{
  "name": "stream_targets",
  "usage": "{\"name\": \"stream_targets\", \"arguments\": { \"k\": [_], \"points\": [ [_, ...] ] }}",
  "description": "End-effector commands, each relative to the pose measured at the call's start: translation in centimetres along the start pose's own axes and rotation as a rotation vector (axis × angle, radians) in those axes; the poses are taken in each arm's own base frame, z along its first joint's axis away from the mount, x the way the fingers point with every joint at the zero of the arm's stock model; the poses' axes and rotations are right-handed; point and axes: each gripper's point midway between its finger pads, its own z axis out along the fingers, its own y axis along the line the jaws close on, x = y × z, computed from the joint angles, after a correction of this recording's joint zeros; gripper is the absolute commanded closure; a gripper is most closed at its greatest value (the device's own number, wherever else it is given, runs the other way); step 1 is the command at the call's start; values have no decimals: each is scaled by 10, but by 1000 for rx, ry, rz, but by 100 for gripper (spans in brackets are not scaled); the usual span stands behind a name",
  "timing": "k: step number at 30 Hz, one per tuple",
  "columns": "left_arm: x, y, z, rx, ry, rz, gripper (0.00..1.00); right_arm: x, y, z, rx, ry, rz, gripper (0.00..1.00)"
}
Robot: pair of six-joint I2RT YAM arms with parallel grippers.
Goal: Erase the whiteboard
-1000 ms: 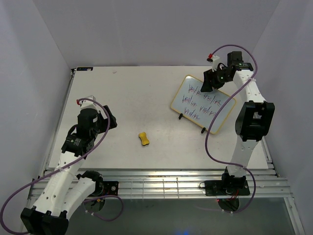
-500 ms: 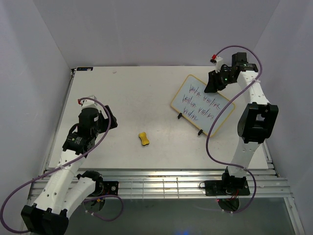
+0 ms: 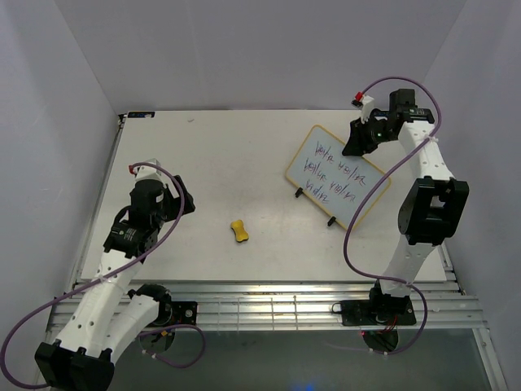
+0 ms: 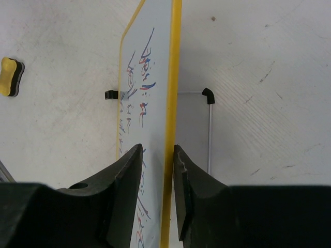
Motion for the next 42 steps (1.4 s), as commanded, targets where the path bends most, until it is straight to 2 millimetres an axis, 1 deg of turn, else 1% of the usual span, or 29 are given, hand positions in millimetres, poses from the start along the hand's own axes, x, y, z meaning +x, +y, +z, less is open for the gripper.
{"name": "stream_targets", "arguments": {
  "k": [1,6,11,16,19,23,29,34,40,42],
  "points": [
    [-10,4,-6,-9,-52,-11,2,-9,23,-13,-41,-38,-30,65],
    [-11,3,-7,-3,-53,-12,2,-7,27,-13,-50,-40,-17,65],
    [-12,3,-8,-7,-58,-14,2,-6,29,-12,-56,-40,0,68],
    [-12,5,-9,-15,-64,-16,2,-2,29,-7,-64,-27,25,66],
    [-13,6,-8,-20,-63,-17,2,-4,31,-7,-79,-35,29,66],
    [-12,6,-8,-26,-59,-17,2,2,31,-2,-92,-24,52,67],
    [-14,9,-10,-34,-73,-24,2,0,31,-2,-100,-26,59,68],
    [-15,9,-11,-36,-79,-27,2,-2,33,-2,-106,-32,56,71],
    [-17,10,-12,-38,-85,-30,2,3,32,0,-99,-17,77,69],
    [-16,10,-13,-38,-85,-30,2,2,33,0,-101,-19,77,70]
  ]
}}
